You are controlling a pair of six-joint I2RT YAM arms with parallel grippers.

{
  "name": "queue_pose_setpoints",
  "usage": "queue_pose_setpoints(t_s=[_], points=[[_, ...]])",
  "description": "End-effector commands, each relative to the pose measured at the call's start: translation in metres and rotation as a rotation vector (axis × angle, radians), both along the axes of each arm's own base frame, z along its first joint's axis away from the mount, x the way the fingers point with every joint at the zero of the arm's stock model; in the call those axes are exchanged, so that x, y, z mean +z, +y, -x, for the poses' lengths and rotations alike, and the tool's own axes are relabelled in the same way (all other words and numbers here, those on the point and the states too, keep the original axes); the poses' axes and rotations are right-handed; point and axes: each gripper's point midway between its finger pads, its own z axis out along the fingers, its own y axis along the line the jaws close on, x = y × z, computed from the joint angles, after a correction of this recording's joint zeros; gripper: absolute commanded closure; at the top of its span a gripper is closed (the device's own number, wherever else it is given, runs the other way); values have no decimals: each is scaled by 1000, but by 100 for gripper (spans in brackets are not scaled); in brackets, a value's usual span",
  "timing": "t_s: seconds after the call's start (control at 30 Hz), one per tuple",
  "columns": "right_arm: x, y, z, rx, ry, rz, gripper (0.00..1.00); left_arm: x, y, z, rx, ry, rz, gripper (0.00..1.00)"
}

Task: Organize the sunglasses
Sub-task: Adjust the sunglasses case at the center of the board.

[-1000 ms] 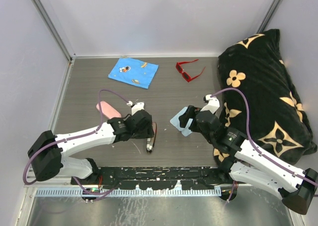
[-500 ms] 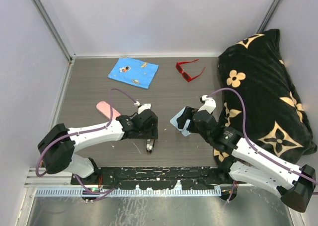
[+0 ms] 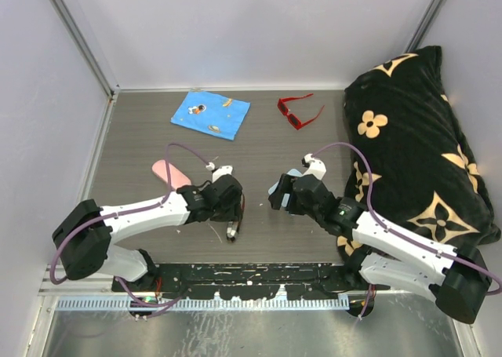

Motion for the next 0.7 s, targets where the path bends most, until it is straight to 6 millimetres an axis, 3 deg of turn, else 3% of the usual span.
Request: queue_pose_setpoints(t_s=[0.0, 0.4, 0.67], points=[[18, 20, -7, 26, -28, -93, 15, 5, 10, -4, 26, -27, 34, 51], [17, 42, -8, 83, 3, -134, 15, 15, 33, -4, 73, -61, 102, 55], [15, 54, -9, 117, 21, -143, 15, 12, 49, -4, 110, -64, 145, 48]])
